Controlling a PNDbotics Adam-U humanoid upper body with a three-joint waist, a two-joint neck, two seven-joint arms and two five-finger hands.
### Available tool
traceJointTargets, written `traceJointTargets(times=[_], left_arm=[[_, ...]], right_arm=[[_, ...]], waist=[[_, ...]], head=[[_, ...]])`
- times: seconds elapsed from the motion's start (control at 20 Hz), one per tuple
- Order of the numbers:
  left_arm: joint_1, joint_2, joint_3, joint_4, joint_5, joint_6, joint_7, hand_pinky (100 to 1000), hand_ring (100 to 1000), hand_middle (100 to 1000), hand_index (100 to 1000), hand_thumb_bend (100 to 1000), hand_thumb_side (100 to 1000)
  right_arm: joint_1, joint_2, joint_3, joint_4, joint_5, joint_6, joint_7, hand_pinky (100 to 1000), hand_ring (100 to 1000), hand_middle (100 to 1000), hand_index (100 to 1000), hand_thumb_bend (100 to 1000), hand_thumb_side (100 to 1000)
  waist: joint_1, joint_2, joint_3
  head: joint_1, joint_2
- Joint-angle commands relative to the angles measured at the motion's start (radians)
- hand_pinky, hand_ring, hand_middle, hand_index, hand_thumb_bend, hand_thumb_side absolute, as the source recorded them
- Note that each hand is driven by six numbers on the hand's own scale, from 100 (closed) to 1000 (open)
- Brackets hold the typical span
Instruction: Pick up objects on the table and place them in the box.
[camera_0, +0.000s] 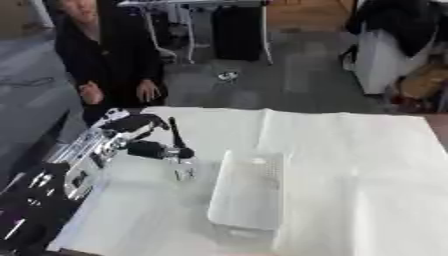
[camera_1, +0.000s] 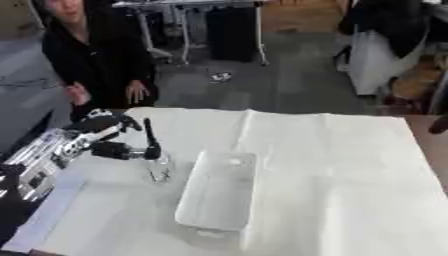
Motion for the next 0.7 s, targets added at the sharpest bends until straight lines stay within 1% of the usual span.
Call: traceJointTargets(times=[0.05, 0.1, 0.4, 0.7], left_arm=[[-0.022, 0.017, 0.001, 0.009, 0.031, 0.0, 0.012, 805, 865, 918, 908, 825, 1000], [-0.023, 0.015, 0.001, 0.015, 0.037, 0.001, 0.013, 808, 865, 920, 908, 797, 1000], [-0.034, 0.005, 0.001, 0.054, 0.073, 0.002, 0.019, 816, 868, 919, 905, 785, 1000], [-0.047, -0.002, -0.005, 0.081, 0.076, -0.005, 0.018, 825, 870, 918, 902, 778, 1000]], right_arm=[[-0.016, -0.001, 0.0, -0.013, -0.003, -0.002, 0.002, 374, 385, 480, 911, 432, 1000], [-0.016, -0.001, 0.0, -0.013, -0.003, -0.002, 0.002, 374, 385, 480, 911, 432, 1000], [-0.016, 0.0, 0.0, -0.013, -0.004, -0.002, 0.002, 374, 385, 480, 912, 433, 1000], [-0.017, 0.001, 0.0, -0.013, -0.004, -0.003, 0.002, 374, 386, 480, 911, 433, 1000]], waist=[[-0.001, -0.008, 0.0], [-0.002, -0.008, -0.001], [-0.002, -0.007, -0.002], [-0.002, -0.007, -0.003]], head=[[0.0, -0.006], [-0.001, -0.007], [-0.005, -0.009], [-0.007, -0.008]])
